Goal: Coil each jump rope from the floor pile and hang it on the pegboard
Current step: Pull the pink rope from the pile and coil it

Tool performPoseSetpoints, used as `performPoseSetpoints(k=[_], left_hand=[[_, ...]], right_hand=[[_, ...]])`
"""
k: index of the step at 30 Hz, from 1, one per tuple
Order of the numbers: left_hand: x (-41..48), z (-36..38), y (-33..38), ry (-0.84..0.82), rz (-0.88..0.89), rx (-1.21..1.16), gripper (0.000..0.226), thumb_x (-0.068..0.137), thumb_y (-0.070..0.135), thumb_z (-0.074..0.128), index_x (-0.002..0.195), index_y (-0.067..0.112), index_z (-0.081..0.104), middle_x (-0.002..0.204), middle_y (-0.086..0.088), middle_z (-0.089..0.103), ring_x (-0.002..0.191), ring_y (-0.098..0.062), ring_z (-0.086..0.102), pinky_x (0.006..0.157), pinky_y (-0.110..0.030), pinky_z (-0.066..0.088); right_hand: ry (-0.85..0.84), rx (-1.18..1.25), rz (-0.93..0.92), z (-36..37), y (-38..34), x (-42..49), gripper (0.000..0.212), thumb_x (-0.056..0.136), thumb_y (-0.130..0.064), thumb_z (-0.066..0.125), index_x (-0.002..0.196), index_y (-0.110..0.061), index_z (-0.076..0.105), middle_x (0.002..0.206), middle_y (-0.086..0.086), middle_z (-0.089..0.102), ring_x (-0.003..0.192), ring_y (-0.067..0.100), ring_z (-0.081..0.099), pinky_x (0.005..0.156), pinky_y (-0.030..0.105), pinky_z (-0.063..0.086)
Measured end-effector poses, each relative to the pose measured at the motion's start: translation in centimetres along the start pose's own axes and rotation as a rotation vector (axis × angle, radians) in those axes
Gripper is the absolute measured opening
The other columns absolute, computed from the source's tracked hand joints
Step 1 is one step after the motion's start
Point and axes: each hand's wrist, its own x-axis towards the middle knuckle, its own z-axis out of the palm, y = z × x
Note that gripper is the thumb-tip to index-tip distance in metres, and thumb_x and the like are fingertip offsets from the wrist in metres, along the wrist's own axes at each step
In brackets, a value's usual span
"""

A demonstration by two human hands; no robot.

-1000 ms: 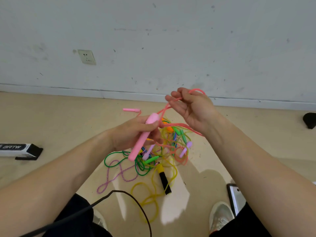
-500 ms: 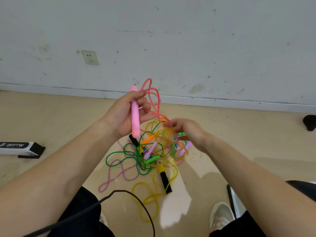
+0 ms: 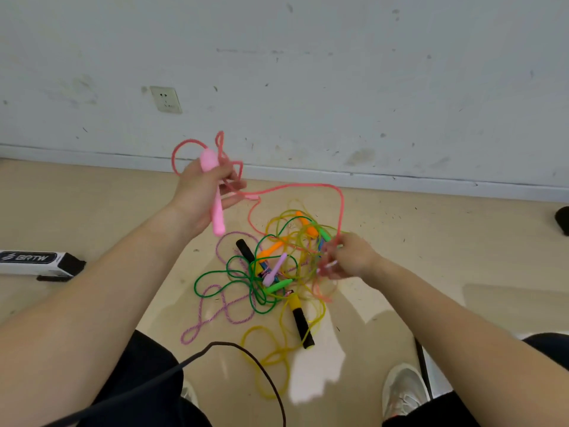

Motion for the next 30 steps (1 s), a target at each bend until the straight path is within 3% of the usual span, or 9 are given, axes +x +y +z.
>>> performPoseSetpoints(k=[2,5,9,12,16,19,21,26,30], left_hand=[[-0.1,0.6,-1.5,-0.026,0.040,0.231,0.004,0.100,0.013,0.055,0.098,0.011,0.054,0.082,-0.002,0.064,0.074,-0.013,0.071,0.079,-0.039,0.059],[-0.9,2.0,-3.4,-0.125,0.038,0.363,0.014,0.102,0.021,0.054,0.091,0.013,0.057,0.078,-0.002,0.067,0.077,-0.014,0.068,0.081,-0.039,0.054],[-2.3,3.8,-4.7,-0.345,0.007,0.280,0.025,0.103,0.020,0.051,0.120,0.000,0.051,0.098,-0.003,0.071,0.088,-0.015,0.067,0.086,-0.036,0.049],[-3.3,5.0,-5.1,-0.399,0.005,0.243,0.027,0.103,0.017,0.050,0.125,0.002,0.051,0.113,-0.008,0.072,0.094,-0.014,0.070,0.080,-0.028,0.051],[-3.1,5.6,-5.0,-0.190,0.142,0.257,0.022,0.099,0.012,0.060,0.119,0.003,0.056,0.109,-0.015,0.072,0.090,-0.018,0.070,0.078,-0.031,0.053],[-2.2,5.0,-4.1,-0.017,0.163,0.191,0.019,0.097,0.007,0.060,0.116,0.002,0.056,0.094,-0.002,0.074,0.087,-0.020,0.071,0.085,-0.038,0.056],[-1.9,4.6,-3.8,0.010,0.141,0.191,0.023,0.097,0.002,0.058,0.120,0.002,0.054,0.096,0.001,0.076,0.093,-0.022,0.073,0.093,-0.044,0.055],[-3.9,5.5,-3.6,-0.361,0.059,0.203,0.045,0.077,0.011,0.071,0.119,-0.001,0.058,0.109,-0.008,0.075,0.107,-0.024,0.070,0.091,-0.037,0.053],[-4.0,5.4,-4.0,-0.467,0.071,0.303,0.032,0.087,0.007,0.067,0.118,0.008,0.059,0.114,-0.020,0.069,0.106,-0.032,0.066,0.101,-0.057,0.046]], right_hand=[[-0.035,0.283,-0.072,-0.4,-2.9,-1.3,0.016,0.105,-0.006,0.039,0.102,0.000,0.054,0.076,0.014,0.070,0.061,0.025,0.072,0.059,0.033,0.059],[-0.134,0.671,-0.125,-0.8,-7.0,-3.1,0.015,0.106,-0.004,0.038,0.101,0.001,0.051,0.080,0.018,0.072,0.061,0.024,0.074,0.058,0.029,0.061],[-0.161,1.042,-0.182,-1.7,-10.1,-4.1,0.015,0.105,-0.001,0.035,0.100,0.001,0.049,0.075,0.019,0.073,0.065,0.032,0.074,0.065,0.033,0.062],[-0.159,1.209,-0.188,-2.4,-11.1,-4.4,0.017,0.105,0.000,0.035,0.096,0.002,0.050,0.077,0.023,0.071,0.066,0.036,0.073,0.070,0.037,0.061],[-0.167,1.069,-0.133,-2.0,-11.5,-5.3,0.014,0.104,0.002,0.036,0.098,0.001,0.049,0.073,0.023,0.071,0.063,0.036,0.072,0.063,0.035,0.063],[-0.190,0.956,-0.134,-1.9,-12.1,-6.5,0.013,0.104,-0.001,0.039,0.098,0.001,0.051,0.068,0.018,0.071,0.059,0.030,0.072,0.059,0.031,0.061],[-0.207,0.952,-0.176,-2.0,-12.8,-7.4,0.013,0.104,-0.002,0.040,0.099,0.002,0.052,0.068,0.016,0.071,0.058,0.028,0.072,0.060,0.029,0.061],[-0.227,1.045,-0.275,-2.1,-14.1,-8.4,0.014,0.104,0.000,0.038,0.100,0.002,0.051,0.077,0.021,0.072,0.065,0.032,0.073,0.067,0.032,0.062],[-0.192,1.165,-0.277,-2.4,-13.8,-7.9,0.014,0.105,0.001,0.037,0.101,0.003,0.050,0.079,0.023,0.072,0.069,0.036,0.072,0.071,0.036,0.061]])
